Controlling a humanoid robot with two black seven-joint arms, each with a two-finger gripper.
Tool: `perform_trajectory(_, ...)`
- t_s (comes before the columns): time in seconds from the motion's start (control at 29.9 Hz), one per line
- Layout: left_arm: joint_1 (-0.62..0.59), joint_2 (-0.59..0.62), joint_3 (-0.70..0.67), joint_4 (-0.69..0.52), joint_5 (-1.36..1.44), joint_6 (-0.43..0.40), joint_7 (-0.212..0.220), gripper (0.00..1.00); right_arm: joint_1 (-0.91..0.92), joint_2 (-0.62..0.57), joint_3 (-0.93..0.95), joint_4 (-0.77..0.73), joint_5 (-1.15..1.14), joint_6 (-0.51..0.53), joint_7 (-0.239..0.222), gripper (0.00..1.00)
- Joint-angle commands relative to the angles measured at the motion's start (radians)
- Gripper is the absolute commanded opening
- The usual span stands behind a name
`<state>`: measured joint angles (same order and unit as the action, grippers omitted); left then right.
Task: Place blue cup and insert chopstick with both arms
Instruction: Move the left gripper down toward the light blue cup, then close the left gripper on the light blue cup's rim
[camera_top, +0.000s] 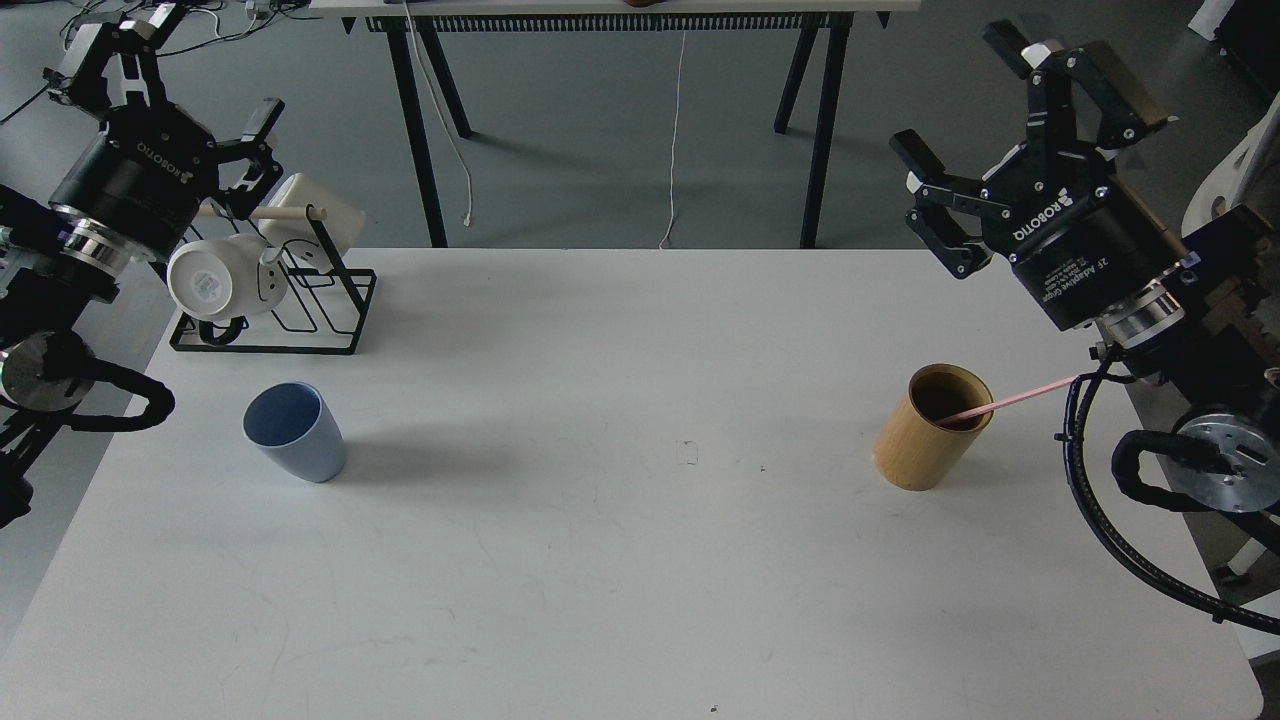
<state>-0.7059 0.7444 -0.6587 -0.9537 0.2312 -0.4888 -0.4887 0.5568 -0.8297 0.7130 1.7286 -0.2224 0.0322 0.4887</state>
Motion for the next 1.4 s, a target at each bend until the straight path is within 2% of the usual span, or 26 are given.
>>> perform_trajectory(0.0, -0.041, 0.073, 0.002, -0.091, 0.147, 0.000, 0.000, 0.99, 0.000, -0.009, 0.000, -0.001, -0.002, 0.003, 0.000, 0.92)
perform_trajectory(0.23, -0.046, 0.332, 0.017, -0.315, 0.483, 0.000, 0.000, 0.99, -0.009, -0.009, -0.001, -0.006, -0.006, 0.005, 0.000, 0.92)
perform_trajectory(0.4, -0.047, 0.444, 0.093, -0.359, 0.797, 0.000, 0.000, 0.99, -0.012, -0.011, 0.002, -0.006, -0.006, 0.005, 0.000, 0.92)
perform_trajectory(0.5, -0.049, 0.469, 0.149, -0.359, 0.997, 0.000, 0.000, 0.99, -0.038, -0.012, 0.003, -0.004, -0.005, 0.003, 0.000, 0.92)
perform_trajectory(0.67, -0.047, 0.458, 0.275, -0.330, 1.203, 0.000, 0.000, 0.99, -0.060, -0.019, 0.008, -0.004, -0.006, 0.005, 0.000, 0.92)
perform_trajectory(0.8, -0.050, 0.412, 0.366, -0.231, 1.306, 0.000, 0.000, 0.99, -0.060, -0.017, 0.011, -0.004, -0.006, 0.005, 0.000, 0.92)
perform_trajectory(0.97, -0.047, 0.306, 0.372, -0.088, 1.408, 0.000, 0.000, 0.99, -0.061, -0.019, 0.011, -0.006, -0.006, 0.005, 0.000, 0.92)
perform_trajectory(1.37, -0.049, 0.173, 0.373, 0.073, 1.458, 0.000, 0.000, 0.98, -0.064, -0.019, 0.011, -0.008, -0.006, 0.005, 0.000, 0.92)
